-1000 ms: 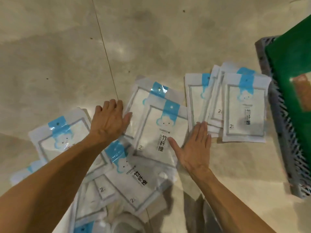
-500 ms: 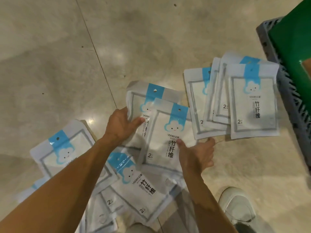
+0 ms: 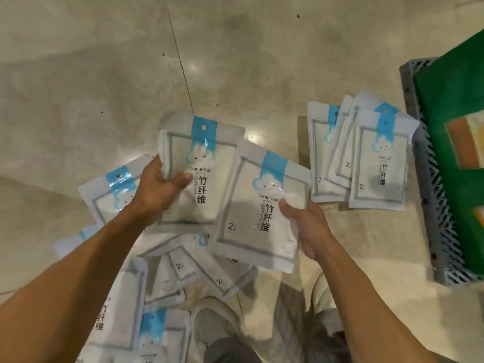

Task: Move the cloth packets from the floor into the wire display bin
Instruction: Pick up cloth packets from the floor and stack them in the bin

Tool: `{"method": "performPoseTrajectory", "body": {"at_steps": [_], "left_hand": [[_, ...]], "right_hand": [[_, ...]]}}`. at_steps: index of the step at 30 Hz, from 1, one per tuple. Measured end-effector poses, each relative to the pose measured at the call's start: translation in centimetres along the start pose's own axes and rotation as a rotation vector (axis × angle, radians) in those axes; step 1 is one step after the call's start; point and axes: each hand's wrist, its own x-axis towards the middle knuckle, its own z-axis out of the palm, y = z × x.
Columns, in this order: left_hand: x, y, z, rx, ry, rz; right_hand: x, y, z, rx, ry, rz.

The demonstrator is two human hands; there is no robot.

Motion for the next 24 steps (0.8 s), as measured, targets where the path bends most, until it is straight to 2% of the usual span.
{"method": "performPoseTrajectory", "body": {"at_steps": [7, 11, 17, 24], "left_hand": [[-8.8, 5.4, -8.1, -0.223, 0.129, -0.106], [-14.9, 11.4, -13.9, -0.324, 0.157, -0.148], [-24.2, 21.2, -22.8, -0.516, 0.157, -0.096], [-39.4, 30.8, -35.4, -0.667, 0.285, -0.028]], "right_hand": [[-10.2, -10.2, 0.4, -0.128, -0.014, -0.124], [-18.4, -18.4, 1.2, -0.289, -0.110, -0.223], [-31.9, -30.9, 4.6, -0.385, -0.234, -0.340], [-49.8, -40.4, 12.4, -0.460, -0.399, -0.446]]}}
